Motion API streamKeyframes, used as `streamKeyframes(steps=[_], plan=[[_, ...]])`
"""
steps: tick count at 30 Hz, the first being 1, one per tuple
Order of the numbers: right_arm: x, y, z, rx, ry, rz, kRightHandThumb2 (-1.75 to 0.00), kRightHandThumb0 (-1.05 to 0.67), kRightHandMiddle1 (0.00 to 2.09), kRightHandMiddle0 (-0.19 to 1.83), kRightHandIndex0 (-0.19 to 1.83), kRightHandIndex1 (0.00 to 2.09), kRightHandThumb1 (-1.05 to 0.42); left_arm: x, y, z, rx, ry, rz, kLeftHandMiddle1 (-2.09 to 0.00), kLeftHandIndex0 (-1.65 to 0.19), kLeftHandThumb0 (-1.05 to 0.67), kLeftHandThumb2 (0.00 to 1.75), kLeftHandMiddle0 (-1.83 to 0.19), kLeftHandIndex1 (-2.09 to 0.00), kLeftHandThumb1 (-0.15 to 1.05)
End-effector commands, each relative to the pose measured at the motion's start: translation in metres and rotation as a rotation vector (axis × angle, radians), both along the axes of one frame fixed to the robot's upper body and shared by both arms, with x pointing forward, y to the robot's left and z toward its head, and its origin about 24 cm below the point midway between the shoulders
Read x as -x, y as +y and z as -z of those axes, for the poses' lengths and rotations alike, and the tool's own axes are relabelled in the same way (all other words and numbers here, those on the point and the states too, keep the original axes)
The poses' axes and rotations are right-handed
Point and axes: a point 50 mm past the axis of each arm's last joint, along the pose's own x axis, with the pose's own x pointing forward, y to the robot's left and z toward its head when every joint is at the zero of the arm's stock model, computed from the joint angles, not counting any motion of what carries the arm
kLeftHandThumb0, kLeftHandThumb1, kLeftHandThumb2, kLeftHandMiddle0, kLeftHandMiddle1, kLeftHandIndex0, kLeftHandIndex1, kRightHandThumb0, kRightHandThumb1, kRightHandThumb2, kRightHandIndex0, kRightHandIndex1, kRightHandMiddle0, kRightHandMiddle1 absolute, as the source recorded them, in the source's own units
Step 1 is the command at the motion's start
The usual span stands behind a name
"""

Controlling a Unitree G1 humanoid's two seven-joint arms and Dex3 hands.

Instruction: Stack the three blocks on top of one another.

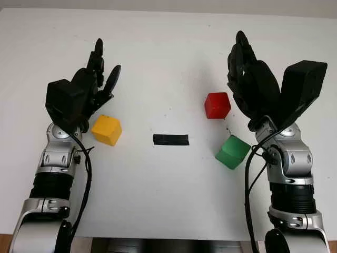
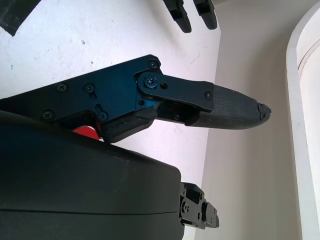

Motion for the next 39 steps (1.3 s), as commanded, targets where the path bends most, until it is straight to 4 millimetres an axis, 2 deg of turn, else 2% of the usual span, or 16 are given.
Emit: streamKeyframes(steps=[1,11,13,14,15,17,18,20,21,25,27,30,39], plan=[[0.001,-0.002,-0.004,-0.004,-0.019,0.007,-0.65,-0.83,0.00,-0.19,-0.19,0.00,-1.05,0.003,0.002,0.000,-0.010,-0.002,-0.009,0.00,0.19,-0.83,0.52,0.19,-0.01,1.05],[0.001,-0.007,-0.008,0.007,-0.045,0.020,-0.62,-0.77,0.00,-0.19,-0.19,0.00,-1.05,0.001,-0.001,0.001,-0.010,0.005,-0.009,0.00,0.19,-0.83,0.51,0.19,0.00,1.05],[0.002,-0.011,-0.017,0.013,-0.081,0.024,-0.49,-0.71,0.01,-0.18,-0.18,0.01,-1.05,0.001,-0.001,0.001,-0.013,0.006,-0.014,0.00,0.18,-0.83,0.52,0.19,-0.01,1.05],[0.002,-0.015,-0.026,0.071,-0.123,0.046,-0.40,-0.69,0.03,-0.15,-0.16,0.02,-1.05,0.002,-0.001,0.001,-0.008,0.004,-0.012,0.00,0.18,-0.83,0.52,0.19,-0.01,1.05],[0.003,-0.018,-0.033,0.113,-0.151,0.063,-0.23,-0.68,0.09,-0.05,-0.05,0.08,-1.04,0.002,-0.001,0.001,-0.004,0.002,-0.009,0.00,0.19,-0.83,0.52,0.19,-0.01,1.05],[0.002,-0.023,-0.046,0.262,-0.217,0.094,-0.12,-0.68,0.15,0.03,0.04,0.13,-1.04,0.002,-0.001,0.001,0.005,0.003,-0.009,0.00,0.19,-0.83,0.51,0.19,-0.01,1.05],[0.002,-0.026,-0.052,0.348,-0.245,0.111,-0.08,-0.67,0.25,0.04,0.08,0.15,-1.01,0.002,-0.001,0.001,0.009,0.003,-0.009,0.00,0.19,-0.83,0.51,0.19,-0.01,1.05],[0.002,-0.034,-0.069,0.593,-0.285,0.145,-0.06,-0.65,0.55,0.00,0.15,0.19,-0.96,0.002,-0.001,0.002,0.007,0.001,-0.012,0.00,0.19,-0.82,0.51,0.19,-0.01,1.05],[0.002,-0.037,-0.073,0.657,-0.290,0.155,-0.05,-0.62,0.64,-0.01,0.17,0.20,-0.93,0.002,-0.001,0.002,0.004,0.000,-0.014,0.00,0.19,-0.82,0.51,0.19,-0.02,1.05],[0.000,-0.044,-0.084,0.913,-0.301,0.168,-0.05,-0.60,0.80,0.00,0.25,0.26,-0.88,0.001,-0.002,0.002,-0.008,-0.004,-0.016,0.00,0.19,-0.81,0.53,0.19,-0.03,1.05],[0.000,-0.045,-0.086,1.008,-0.271,0.156,-0.05,-0.60,0.81,0.00,0.22,0.25,-0.87,0.001,-0.002,0.002,-0.008,-0.008,-0.015,0.00,0.18,-0.81,0.53,0.19,-0.03,1.05],[0.001,-0.045,-0.085,1.127,-0.235,0.134,-0.05,-0.59,0.69,0.06,0.16,0.17,-0.86,0.000,-0.003,0.001,-0.013,-0.014,-0.011,-0.01,0.18,-0.81,0.54,0.19,-0.04,1.05],[0.000,-0.035,-0.071,1.466,-0.154,-0.008,-0.05,-0.62,0.56,0.11,0.06,0.08,-0.83,-0.002,-0.006,-0.002,-0.013,-0.027,0.007,0.00,0.19,-0.80,0.54,0.19,-0.01,1.05]])
